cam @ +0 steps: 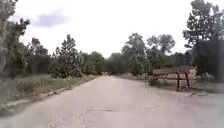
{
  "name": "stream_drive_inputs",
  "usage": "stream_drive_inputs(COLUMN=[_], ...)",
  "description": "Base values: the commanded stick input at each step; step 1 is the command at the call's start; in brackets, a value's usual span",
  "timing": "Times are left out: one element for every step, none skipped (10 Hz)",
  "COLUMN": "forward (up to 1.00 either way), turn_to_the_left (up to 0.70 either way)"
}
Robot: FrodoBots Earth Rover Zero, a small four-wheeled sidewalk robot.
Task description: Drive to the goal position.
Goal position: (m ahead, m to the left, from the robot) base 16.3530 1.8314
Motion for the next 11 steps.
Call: stream_drive_inputs(forward=[1.00, 1.00, 1.00, 1.00, 1.00, 1.00, 1.00, 1.00, 1.00, 1.00, 1.00], turn_to_the_left=[0.01, 0.01, 0.01, 0.01, 0.01, 0.01, 0.01, 0.01, 0.19, 0.22, 0.25])
